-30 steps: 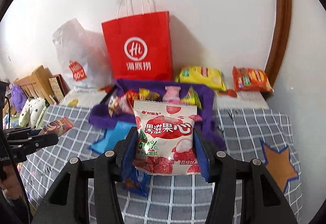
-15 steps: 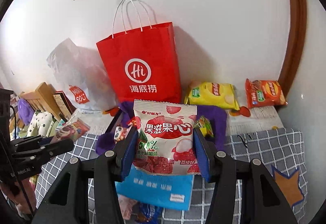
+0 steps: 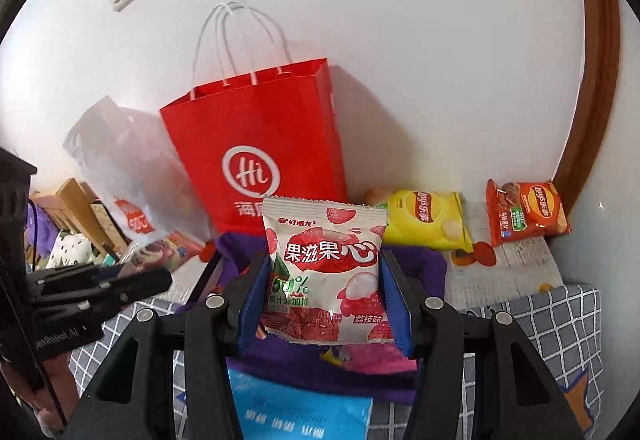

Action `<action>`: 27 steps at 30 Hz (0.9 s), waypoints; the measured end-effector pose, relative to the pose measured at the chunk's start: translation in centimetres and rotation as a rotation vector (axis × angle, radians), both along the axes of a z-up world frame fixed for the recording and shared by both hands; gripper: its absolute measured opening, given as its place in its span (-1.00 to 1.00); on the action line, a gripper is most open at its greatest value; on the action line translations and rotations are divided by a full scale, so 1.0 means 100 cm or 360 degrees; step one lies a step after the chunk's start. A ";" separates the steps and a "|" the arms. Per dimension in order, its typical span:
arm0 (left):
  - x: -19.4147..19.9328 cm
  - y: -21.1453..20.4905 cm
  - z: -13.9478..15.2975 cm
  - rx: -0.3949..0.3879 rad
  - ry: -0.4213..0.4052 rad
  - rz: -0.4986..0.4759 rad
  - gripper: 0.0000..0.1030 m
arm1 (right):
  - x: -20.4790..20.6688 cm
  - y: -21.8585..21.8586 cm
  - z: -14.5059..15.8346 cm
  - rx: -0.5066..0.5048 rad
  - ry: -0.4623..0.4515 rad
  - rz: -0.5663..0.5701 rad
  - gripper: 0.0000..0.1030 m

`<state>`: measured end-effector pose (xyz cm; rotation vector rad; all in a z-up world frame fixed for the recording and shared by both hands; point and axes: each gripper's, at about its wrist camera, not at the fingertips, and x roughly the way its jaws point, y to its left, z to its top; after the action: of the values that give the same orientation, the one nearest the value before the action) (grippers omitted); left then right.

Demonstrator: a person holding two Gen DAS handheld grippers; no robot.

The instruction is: Organize snacks

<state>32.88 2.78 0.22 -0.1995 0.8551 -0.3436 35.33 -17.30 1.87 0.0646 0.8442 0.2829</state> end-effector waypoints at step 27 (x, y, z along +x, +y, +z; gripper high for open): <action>0.037 0.025 -0.063 -0.0095 0.0248 0.0030 -0.56 | 0.037 -0.018 -0.065 -0.0084 0.0220 -0.0059 0.03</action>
<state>36.56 5.32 -6.13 -0.2921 0.9966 -0.3394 39.05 -19.10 -4.58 0.0507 0.9861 0.2231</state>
